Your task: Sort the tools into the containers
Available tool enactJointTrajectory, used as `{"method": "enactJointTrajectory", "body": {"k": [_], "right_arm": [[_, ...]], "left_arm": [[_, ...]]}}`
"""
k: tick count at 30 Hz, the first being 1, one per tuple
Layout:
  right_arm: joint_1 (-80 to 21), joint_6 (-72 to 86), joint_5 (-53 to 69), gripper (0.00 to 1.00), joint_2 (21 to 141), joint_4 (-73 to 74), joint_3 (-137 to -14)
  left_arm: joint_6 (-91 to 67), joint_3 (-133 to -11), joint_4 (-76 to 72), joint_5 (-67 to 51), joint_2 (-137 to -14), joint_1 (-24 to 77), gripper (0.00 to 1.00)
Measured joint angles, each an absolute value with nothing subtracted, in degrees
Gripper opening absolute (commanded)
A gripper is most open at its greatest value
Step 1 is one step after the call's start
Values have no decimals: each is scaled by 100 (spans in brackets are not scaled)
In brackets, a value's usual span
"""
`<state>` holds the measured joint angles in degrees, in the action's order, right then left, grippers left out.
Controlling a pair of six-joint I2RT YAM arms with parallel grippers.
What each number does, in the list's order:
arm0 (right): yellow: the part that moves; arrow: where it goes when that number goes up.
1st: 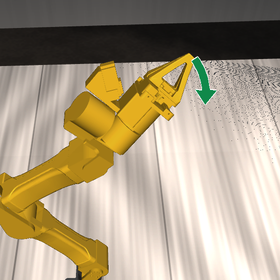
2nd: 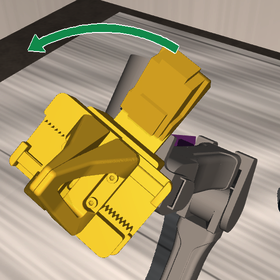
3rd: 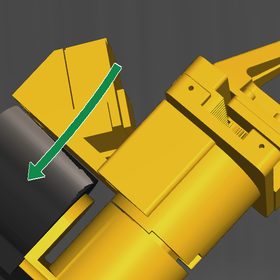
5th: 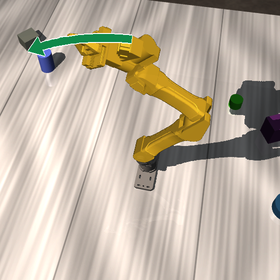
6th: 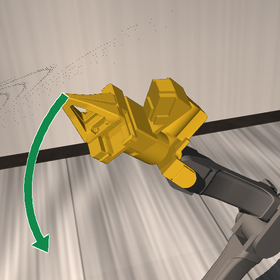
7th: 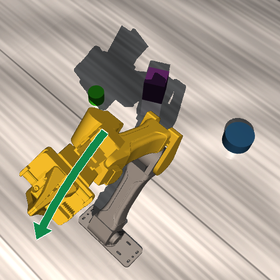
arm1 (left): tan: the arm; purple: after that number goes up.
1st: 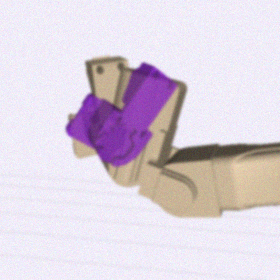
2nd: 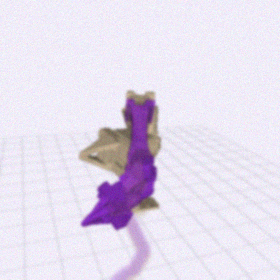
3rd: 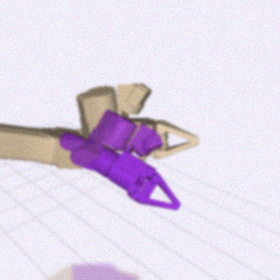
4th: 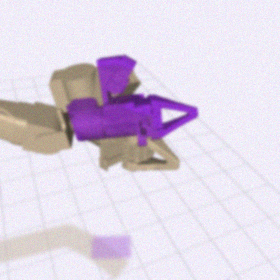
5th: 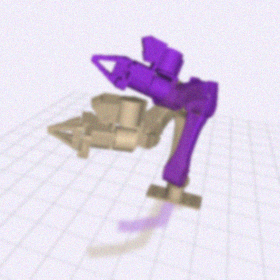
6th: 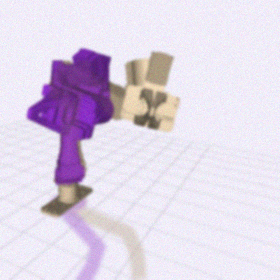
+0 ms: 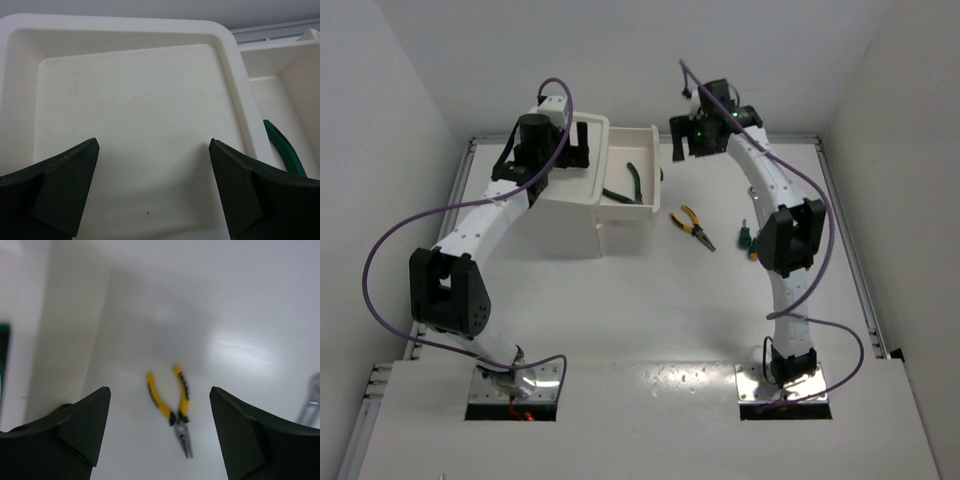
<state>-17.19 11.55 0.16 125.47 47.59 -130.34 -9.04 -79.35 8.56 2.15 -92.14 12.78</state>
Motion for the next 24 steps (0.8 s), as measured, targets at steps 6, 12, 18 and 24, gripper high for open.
{"method": "enactJointTrajectory", "body": {"k": [6, 12, 18, 24], "right_arm": [[-1920, 1031, 1415, 78, 13220, 5769, -12693], [-1865, 945, 2139, 77, 13211, 5811, -12763], [-1894, 985, 2755, 77, 13198, 5885, -12783], [-1903, 1472, 3118, 77, 13028, 5798, -12779]], "left_arm": [[-904, -7929, 862, 252, -9212, 1278, 100], [-904, -7926, 864, 261, -9209, 1278, 100], [-904, -7926, 867, 259, -9212, 1278, 100], [-904, -7920, 860, 242, -9209, 1278, 100]]}}
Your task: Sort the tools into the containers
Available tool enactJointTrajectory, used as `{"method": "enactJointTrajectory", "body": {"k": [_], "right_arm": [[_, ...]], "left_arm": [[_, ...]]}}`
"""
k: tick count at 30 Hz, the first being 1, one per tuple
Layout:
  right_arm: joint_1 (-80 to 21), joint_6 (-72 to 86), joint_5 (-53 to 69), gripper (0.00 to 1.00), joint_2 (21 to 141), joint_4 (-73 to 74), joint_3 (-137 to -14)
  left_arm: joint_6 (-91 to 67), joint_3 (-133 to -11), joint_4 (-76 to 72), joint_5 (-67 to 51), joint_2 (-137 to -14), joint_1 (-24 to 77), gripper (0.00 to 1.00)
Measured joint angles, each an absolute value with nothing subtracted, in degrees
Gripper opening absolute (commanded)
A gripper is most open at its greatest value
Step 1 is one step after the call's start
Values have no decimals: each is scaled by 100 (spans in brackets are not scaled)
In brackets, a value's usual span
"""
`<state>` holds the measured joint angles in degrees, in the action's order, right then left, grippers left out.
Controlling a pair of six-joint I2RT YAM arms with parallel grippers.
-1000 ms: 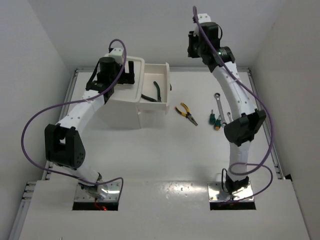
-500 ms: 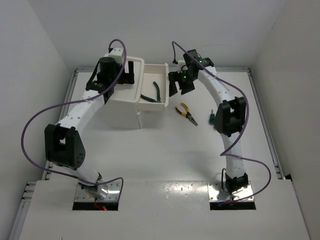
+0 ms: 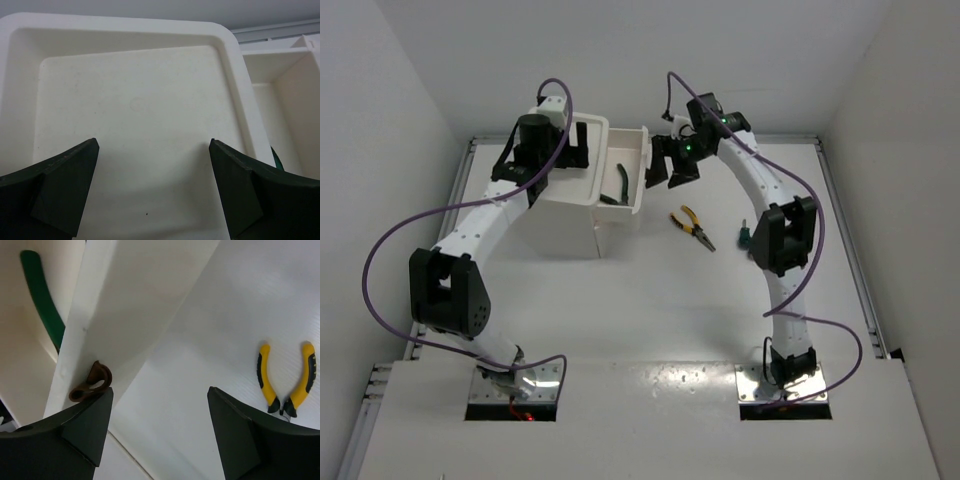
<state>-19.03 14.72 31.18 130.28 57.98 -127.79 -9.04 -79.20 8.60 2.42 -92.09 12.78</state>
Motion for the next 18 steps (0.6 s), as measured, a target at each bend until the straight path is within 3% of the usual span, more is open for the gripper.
{"method": "enactJointTrajectory", "body": {"k": [18], "right_arm": [[-2727, 2329, 3667, 77, 13598, 4930, -13559]], "left_arm": [[-904, -7852, 773, 224, -9188, 1278, 100]]}}
